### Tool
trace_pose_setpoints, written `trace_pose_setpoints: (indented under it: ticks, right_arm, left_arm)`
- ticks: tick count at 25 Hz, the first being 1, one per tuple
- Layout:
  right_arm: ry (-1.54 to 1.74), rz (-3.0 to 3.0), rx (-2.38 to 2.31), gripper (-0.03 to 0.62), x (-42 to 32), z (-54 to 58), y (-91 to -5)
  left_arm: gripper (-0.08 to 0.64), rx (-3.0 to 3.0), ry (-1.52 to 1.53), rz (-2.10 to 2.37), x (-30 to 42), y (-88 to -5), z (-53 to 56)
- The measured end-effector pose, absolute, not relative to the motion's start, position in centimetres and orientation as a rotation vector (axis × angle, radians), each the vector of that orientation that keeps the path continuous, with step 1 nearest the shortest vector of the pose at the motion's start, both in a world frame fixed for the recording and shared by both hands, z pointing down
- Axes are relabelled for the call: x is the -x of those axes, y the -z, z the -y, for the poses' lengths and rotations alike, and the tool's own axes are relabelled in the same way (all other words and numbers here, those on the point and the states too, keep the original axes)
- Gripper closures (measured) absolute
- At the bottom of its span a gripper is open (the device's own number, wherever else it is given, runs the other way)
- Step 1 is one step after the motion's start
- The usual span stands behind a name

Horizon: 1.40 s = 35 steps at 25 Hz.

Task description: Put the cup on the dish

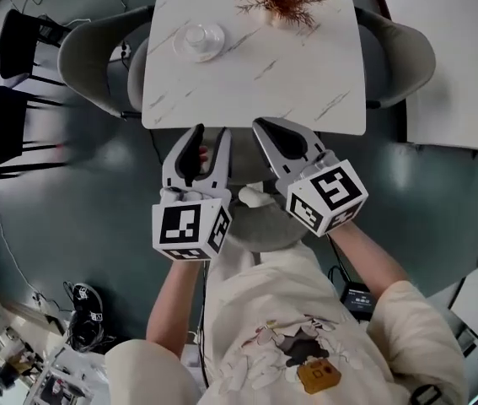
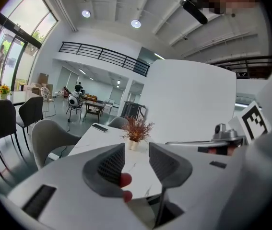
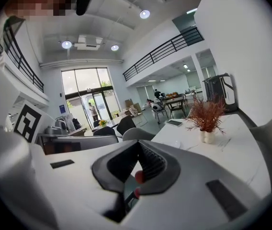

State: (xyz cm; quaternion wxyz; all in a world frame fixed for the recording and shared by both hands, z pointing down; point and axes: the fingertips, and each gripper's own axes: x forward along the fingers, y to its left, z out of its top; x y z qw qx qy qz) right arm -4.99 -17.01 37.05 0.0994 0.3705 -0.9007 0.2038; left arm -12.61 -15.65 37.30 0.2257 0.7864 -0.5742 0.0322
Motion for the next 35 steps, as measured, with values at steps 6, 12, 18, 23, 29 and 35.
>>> trace_pose_setpoints:
  ticks: [6,12,18,23,29,35]
  right_arm:
    - [-0.533,2.705,-0.95,0.588,5.3,11.9,-34.6]
    - [-0.407,2.687,-1.041,0.588,6.1,6.7,-30.5]
    - [-0.457,2.723,-1.141,0.588,7.8,1.9,-27.7]
    - [-0.342,2.628,-1.24,0.588,7.8,-0.6,-27.2]
    - [-0.332,2.616,-1.337,0.588,8.2,-3.1,-25.8]
    - [-0.33,2.682,-1.444,0.588,7.4,-3.7,-24.6]
  left_arm:
    - [0.465,-2.104,-0.093,1.57,11.7,-34.9,9.7]
    - [0.534,-2.069,-0.029,1.539,12.2,-31.6,4.6]
    - [0.554,-2.103,-0.033,1.554,13.4,-29.5,2.4]
    - [0.554,-2.155,-0.068,1.562,14.0,-28.0,1.0]
    - [0.554,-2.203,-0.102,1.506,12.8,-27.0,-1.8]
    - [0.554,-2.237,-0.113,1.492,12.1,-26.8,-2.7]
